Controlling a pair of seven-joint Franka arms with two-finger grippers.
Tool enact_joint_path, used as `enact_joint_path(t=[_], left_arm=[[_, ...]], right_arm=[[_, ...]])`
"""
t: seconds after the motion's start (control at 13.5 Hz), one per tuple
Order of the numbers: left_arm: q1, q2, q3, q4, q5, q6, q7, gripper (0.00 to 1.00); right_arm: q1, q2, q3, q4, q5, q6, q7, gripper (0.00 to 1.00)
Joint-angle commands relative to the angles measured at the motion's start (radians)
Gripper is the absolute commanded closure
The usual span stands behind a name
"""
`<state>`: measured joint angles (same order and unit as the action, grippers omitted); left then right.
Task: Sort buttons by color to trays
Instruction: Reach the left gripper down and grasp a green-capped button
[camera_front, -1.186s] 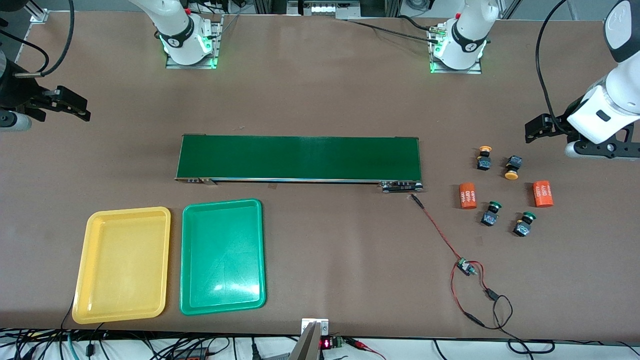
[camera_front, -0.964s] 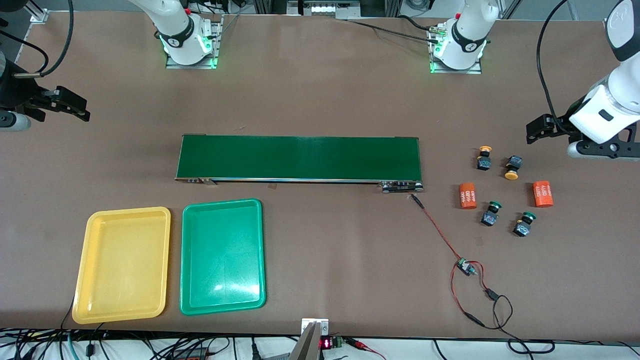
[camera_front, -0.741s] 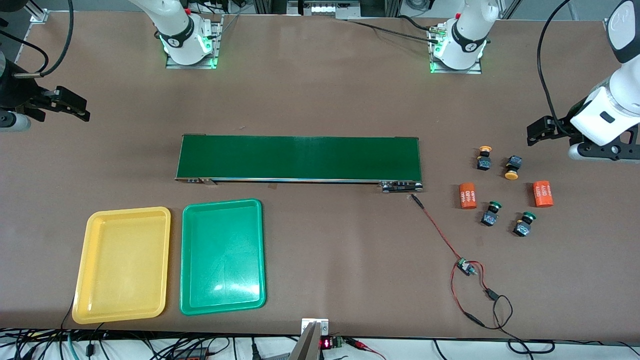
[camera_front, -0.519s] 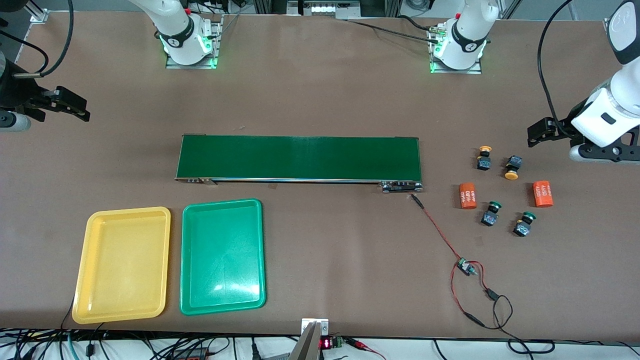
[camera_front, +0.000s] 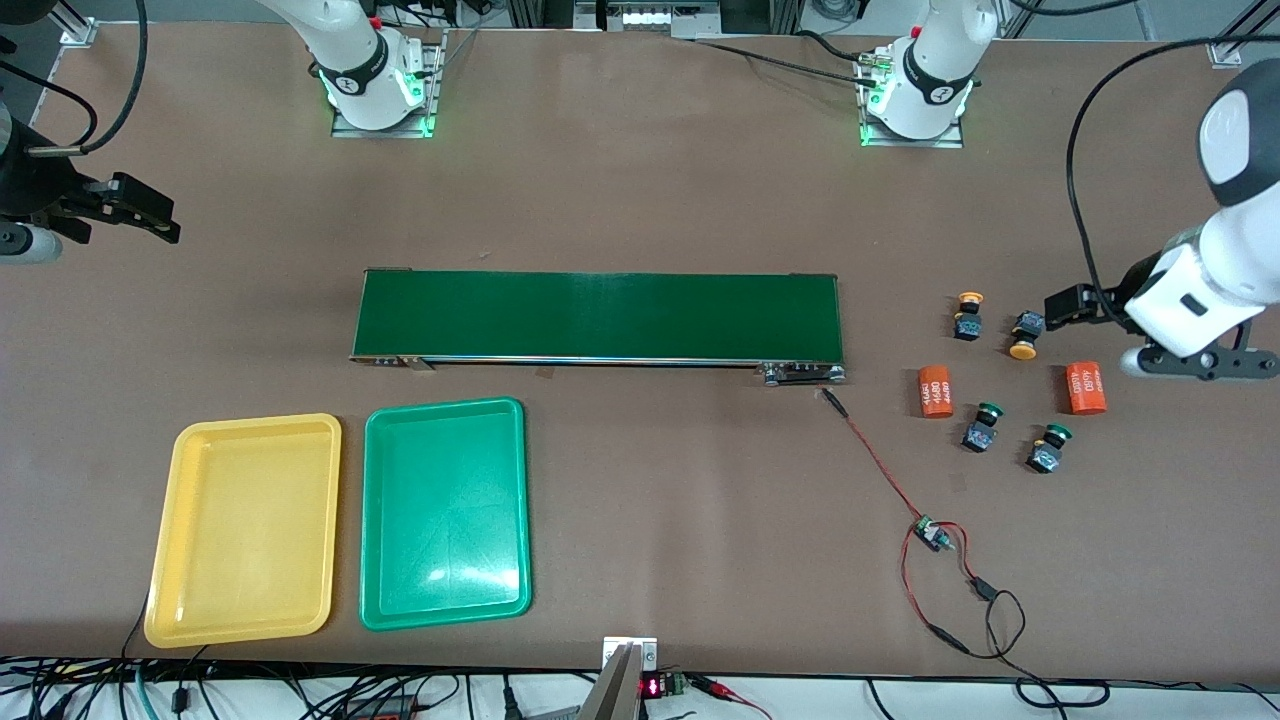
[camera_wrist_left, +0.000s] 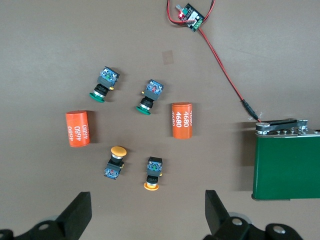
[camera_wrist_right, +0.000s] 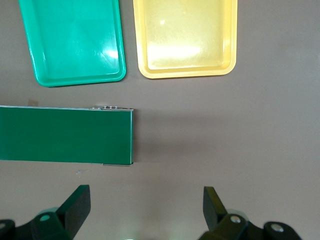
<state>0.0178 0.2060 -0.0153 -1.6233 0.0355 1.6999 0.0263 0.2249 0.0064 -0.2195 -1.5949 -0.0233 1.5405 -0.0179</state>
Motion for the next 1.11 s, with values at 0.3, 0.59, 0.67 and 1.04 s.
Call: enact_joint_path(t=[0.3, 0.59, 0.67, 1.04], left_arm=[[0.01, 0.15, -0.002, 0.016, -0.006, 0.055, 0.053, 0.0], [0.042, 0.237, -0.002, -0.012, -0.003, 0.251, 0.26, 0.0], [0.044, 0.254, -0.002, -0.017, -0.005, 0.27, 0.344, 0.0], [0.059, 0.329, -0.009, -0.095, -0.005, 0.481, 0.547, 0.01]], right_arm=[[-0.006, -0.011, 0.005, -0.014, -0.001, 0.012, 0.009, 0.0], [-0.006, -0.011, 0.005, -0.014, -0.001, 0.013, 0.009, 0.0], [-0.006, -0.011, 0.003, -0.014, -0.001, 0.013, 0.009, 0.0], [-0.007, -0.011, 0.005, -0.014, -0.001, 0.013, 0.009, 0.0]])
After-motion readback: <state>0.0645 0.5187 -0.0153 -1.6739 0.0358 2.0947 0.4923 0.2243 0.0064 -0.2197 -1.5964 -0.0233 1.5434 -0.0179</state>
